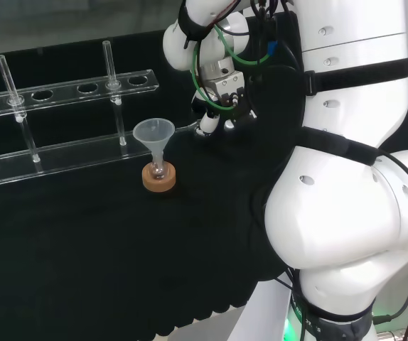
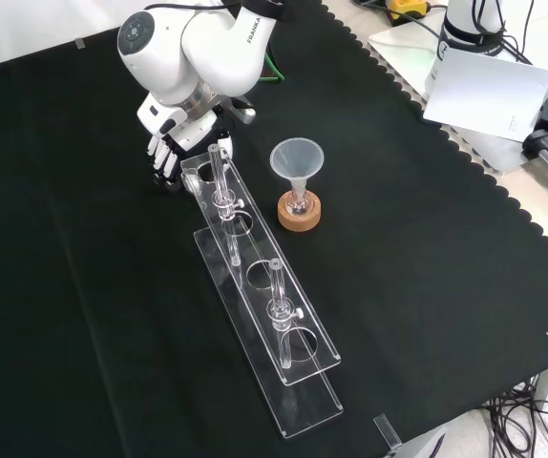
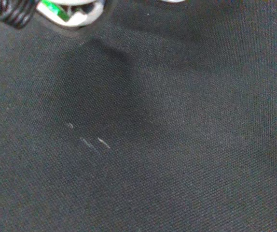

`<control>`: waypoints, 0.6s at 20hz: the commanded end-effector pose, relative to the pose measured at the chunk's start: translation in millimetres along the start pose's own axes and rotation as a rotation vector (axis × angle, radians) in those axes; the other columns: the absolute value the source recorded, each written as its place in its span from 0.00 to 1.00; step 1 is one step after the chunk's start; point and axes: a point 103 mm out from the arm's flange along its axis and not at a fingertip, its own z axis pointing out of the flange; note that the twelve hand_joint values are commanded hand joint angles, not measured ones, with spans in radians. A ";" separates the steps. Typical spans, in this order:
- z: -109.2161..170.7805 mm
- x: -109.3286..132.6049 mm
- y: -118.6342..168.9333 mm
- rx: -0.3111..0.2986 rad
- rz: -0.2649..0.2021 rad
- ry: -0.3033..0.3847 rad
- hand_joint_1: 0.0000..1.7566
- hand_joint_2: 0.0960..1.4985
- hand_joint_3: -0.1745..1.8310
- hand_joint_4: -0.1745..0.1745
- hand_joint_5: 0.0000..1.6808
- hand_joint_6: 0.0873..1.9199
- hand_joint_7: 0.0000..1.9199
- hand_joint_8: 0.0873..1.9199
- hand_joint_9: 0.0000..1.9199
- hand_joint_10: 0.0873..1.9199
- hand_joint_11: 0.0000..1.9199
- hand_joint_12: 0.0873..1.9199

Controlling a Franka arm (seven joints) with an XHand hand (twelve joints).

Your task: Pick up the weighing funnel.

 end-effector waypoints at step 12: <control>2.3 6.6 7.9 -0.019 0.009 -0.027 0.52 0.40 0.40 0.57 0.42 0.33 0.23 0.34 0.37 0.25 0.26 0.65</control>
